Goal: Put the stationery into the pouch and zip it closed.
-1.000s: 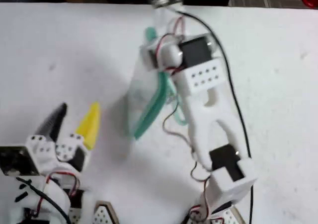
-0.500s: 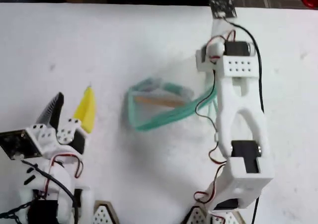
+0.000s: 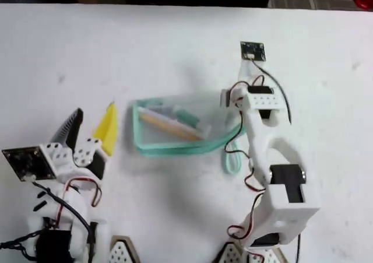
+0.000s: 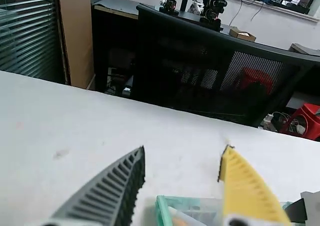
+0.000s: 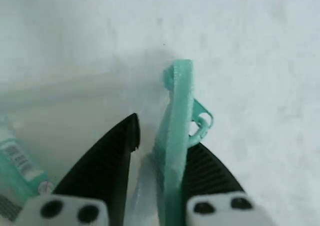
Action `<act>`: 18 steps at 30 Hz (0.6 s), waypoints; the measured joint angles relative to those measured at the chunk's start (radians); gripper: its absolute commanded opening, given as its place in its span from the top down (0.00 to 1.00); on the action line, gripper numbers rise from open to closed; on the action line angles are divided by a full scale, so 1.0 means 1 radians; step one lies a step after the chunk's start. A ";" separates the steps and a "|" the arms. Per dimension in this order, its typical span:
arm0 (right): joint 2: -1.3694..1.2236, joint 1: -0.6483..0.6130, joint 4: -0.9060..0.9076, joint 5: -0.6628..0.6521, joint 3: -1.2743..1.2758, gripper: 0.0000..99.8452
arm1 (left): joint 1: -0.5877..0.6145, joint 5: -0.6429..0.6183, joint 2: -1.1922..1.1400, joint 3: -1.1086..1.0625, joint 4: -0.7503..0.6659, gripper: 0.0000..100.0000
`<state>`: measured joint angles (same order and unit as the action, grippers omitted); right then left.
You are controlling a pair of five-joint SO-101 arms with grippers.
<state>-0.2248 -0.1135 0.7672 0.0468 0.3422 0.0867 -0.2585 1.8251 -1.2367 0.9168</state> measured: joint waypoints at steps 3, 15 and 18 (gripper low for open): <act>0.006 -0.012 0.031 0.003 -0.009 0.67 | 0.000 0.000 0.000 0.000 0.000 0.74; 0.216 -0.044 0.261 -0.057 -0.026 0.70 | 0.000 0.000 0.000 0.000 0.000 0.74; 0.385 -0.015 0.342 -0.063 -0.048 0.75 | 0.000 0.048 0.000 0.000 0.000 0.75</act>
<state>0.1603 -0.1289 1.1093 -0.0161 0.2946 0.0867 -0.2110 1.8251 -1.2367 0.9168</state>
